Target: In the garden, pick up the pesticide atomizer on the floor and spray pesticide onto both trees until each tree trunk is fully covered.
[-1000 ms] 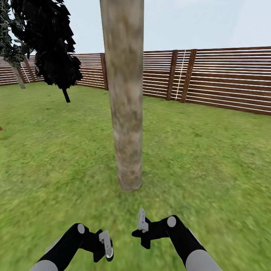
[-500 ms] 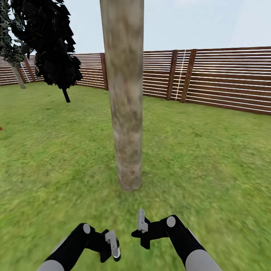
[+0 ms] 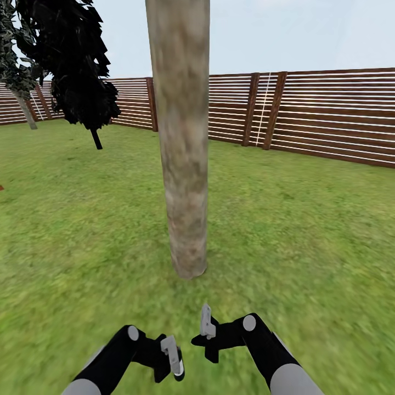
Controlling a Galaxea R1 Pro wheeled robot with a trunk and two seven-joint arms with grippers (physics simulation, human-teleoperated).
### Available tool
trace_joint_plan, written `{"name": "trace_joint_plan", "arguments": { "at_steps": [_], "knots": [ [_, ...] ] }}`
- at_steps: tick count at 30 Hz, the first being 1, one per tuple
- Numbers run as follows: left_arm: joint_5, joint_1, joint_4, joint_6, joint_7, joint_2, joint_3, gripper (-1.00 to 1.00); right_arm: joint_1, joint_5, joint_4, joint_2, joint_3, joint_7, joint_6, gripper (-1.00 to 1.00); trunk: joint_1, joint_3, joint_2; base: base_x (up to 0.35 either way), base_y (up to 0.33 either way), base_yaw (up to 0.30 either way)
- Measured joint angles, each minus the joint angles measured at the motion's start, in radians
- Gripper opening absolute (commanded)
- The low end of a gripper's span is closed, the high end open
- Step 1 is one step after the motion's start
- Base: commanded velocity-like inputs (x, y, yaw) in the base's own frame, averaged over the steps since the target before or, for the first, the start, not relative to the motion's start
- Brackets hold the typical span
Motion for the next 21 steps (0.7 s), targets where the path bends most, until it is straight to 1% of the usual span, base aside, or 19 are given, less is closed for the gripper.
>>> {"name": "trace_joint_plan", "arguments": {
  "at_steps": [5, 8, 11, 14, 21],
  "knots": [
    [0.001, 0.000, 0.000, -0.001, -0.001, -0.006, 0.000, -1.00, 0.000, 0.000, 0.000, 0.000, 0.000, 0.000, 0.000, -1.00, 0.000, 0.000, 0.000, 0.000, 0.000, 0.000],
    [0.002, 0.000, 0.000, -0.002, -0.002, -0.016, 0.000, -1.00, 0.000, 0.000, 0.001, 0.000, 0.000, 0.000, 0.000, -1.00, 0.000, 0.000, 0.000, 0.000, 0.000, 0.000],
    [0.005, 0.000, 0.000, -0.039, -0.001, -0.023, 0.000, -1.00, 0.000, 0.001, 0.001, 0.000, 0.000, 0.000, 0.000, -1.00, 0.000, 0.000, 0.000, 0.000, 0.000, 0.000],
    [0.006, 0.000, 0.001, -0.053, -0.001, -0.024, 0.001, -1.00, 0.000, 0.000, 0.001, 0.000, 0.000, 0.000, 0.000, -1.00, 0.000, 0.000, 0.000, 0.000, 0.000, 0.000],
    [0.008, -0.001, 0.001, -0.056, -0.001, -0.025, 0.002, -1.00, 0.000, 0.000, 0.000, 0.000, 0.000, -0.001, 0.000, -1.00, 0.000, 0.000, 0.000, 0.000, 0.000, 0.000]
  ]
}}
